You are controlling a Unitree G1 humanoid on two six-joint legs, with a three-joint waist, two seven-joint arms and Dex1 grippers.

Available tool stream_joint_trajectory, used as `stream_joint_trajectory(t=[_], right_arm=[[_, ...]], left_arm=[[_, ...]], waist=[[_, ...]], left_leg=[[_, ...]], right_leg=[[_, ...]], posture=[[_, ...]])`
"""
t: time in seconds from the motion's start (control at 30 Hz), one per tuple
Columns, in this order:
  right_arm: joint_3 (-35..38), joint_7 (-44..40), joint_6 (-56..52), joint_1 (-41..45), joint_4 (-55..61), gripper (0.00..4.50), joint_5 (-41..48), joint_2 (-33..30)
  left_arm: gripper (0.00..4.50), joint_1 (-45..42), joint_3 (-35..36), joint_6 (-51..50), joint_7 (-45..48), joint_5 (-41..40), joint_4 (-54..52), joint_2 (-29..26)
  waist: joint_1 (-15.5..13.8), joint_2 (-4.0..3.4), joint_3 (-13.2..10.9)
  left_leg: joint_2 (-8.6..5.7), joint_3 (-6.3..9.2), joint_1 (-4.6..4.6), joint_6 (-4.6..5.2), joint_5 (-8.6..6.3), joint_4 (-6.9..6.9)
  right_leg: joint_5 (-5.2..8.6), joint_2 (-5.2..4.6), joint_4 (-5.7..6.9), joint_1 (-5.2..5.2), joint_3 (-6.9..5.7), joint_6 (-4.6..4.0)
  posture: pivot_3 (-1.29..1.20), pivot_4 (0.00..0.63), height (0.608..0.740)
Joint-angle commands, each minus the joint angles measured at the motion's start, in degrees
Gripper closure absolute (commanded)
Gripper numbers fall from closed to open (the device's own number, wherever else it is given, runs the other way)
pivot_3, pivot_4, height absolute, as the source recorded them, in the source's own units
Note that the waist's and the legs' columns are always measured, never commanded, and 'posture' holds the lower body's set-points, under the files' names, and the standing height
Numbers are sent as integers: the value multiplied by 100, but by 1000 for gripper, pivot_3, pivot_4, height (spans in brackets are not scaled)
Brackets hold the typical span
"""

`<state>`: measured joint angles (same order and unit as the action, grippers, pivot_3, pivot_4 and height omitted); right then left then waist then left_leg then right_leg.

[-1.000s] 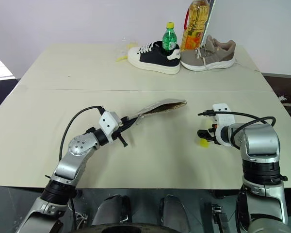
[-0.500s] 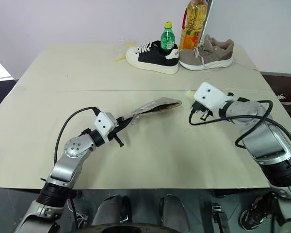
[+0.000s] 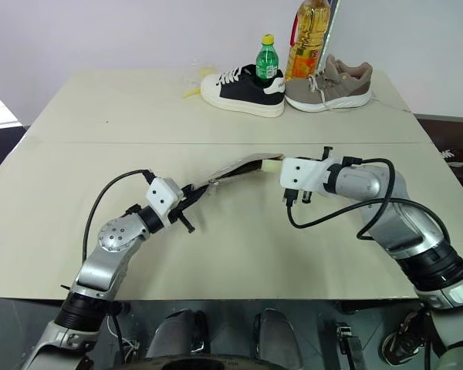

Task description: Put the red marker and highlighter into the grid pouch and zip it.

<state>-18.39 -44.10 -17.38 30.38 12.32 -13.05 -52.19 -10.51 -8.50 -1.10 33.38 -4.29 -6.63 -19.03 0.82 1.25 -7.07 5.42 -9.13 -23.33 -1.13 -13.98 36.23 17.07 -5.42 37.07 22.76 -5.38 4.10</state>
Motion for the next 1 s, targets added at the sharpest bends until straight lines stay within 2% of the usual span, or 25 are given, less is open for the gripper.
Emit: stream_joint_trajectory(t=[0.03, 0.13, 0.27, 0.37, 0.53, 0.73, 0.83, 0.97, 1.0], right_arm=[[-8, -47, 196, 223, 86, 3640, -299, 133], [-152, -173, 526, 311, 142, 3640, -605, 130], [-509, -306, 1546, 428, 233, 3640, -1253, 9], [-705, -242, 2040, 569, 207, 3640, -1591, 277], [-604, -279, 2397, 574, 53, 3640, -1703, 526], [-12, -308, 2300, 663, -53, 747, -1094, 730], [781, -704, 1062, 755, 159, 747, 235, 1109], [1441, -1090, -498, 813, 560, 747, 1514, 1342], [1678, -1079, -1387, 824, 760, 747, 2104, 1525]], left_arm=[[4500, 43, -71, -7, 82, -90, -338, 0], [4500, 83, -118, -19, 122, -45, -386, -16], [4500, 85, -175, -70, 142, -60, -447, 5], [4500, 51, -207, -97, 174, -74, -473, 11], [4500, 72, -184, -141, 163, -86, -515, 4], [4500, 104, 23, -355, -39, -233, -548, 117], [4500, -11, 266, -612, -280, -482, -495, 348], [4500, -122, 417, -852, -415, -707, -485, 539], [4500, -154, 446, -904, -451, -764, -481, 591]], waist=[[-1, 0, 0], [-4, -1, 0], [-2, -1, -1], [15, -1, -1], [-3, -1, -1], [-4, -1, -1], [2, 0, -1], [-10, 1, 0], [-10, 1, 0]], left_leg=[[0, -1, 0, 0, 0, 1], [0, -1, 0, 0, 0, 1], [0, -1, 0, 0, 0, 1], [0, -1, 0, -1, 0, 2], [3, -3, 1, -17, 10, 5], [2, -2, 1, -7, 5, 11], [3, 0, 2, -6, 4, 14], [4, 5, 2, -3, 3, 15], [5, 6, 2, -3, 3, 15]], right_leg=[[0, 0, 0, 0, 0, 0], [0, -1, 0, -1, 0, 0], [0, -1, -1, -1, 0, 0], [0, 0, 0, 0, 0, 0], [0, 4, 2, -2, 0, 0], [0, 2, 3, -6, 0, 0], [-1, 3, 5, -8, 0, 0], [-1, 5, 6, -11, 0, -1], [-1, 4, 6, -12, -1, -1]], posture=[[0, 150, 705], [0, 150, 705], [0, 150, 705], [0, 150, 705], [0, 150, 705], [0, 150, 705], [0, 150, 705], [0, 150, 705], [0, 150, 705]])
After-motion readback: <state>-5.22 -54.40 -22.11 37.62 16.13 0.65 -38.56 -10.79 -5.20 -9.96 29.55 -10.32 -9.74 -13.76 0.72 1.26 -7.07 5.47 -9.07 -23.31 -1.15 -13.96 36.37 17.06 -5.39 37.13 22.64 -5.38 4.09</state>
